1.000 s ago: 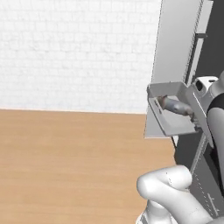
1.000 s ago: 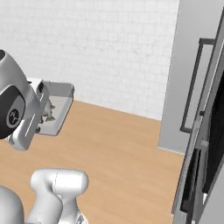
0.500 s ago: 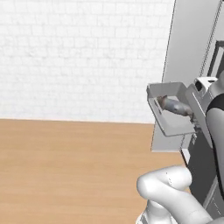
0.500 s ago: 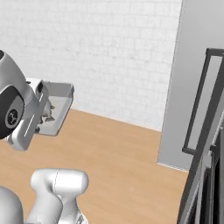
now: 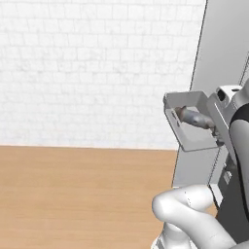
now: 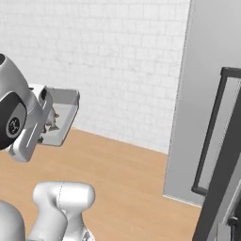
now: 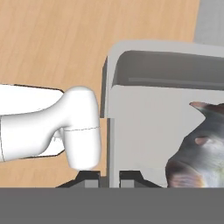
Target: Take the meat container that has the fish and place it on the second highest rack of the freezer. Then take the vegetable container that has the sweet potato and squash and place it on the highest rack of the freezer.
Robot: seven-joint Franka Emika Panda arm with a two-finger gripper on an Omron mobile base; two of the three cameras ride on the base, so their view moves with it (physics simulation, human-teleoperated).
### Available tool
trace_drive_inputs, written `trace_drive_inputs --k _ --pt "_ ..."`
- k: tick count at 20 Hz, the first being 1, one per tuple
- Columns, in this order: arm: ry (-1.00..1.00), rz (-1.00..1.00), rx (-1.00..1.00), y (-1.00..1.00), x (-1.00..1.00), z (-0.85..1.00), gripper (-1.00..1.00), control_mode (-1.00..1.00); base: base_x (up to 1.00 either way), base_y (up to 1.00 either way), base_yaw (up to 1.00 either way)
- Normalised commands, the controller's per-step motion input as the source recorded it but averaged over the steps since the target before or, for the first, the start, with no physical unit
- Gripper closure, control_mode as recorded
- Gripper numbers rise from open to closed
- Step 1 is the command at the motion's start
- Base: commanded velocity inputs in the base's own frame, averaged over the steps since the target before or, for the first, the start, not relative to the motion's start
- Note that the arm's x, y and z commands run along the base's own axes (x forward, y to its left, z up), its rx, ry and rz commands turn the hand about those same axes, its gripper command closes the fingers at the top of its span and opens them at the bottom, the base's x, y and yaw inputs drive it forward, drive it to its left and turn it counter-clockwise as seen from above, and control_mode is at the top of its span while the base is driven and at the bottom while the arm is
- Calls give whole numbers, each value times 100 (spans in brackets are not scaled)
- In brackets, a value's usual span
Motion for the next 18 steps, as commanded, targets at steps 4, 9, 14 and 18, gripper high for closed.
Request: trace_drive_inputs --k 4,9,14,18 --pt "0 0 0 0 0 0 100 100 83 16 -3" --pt "0 0 0 0 0 0 100 100 75 20 -5" --pt "0 0 0 0 0 0 100 100 53 40 -16" --pt "0 0 0 0 0 0 100 100 45 52 -25"
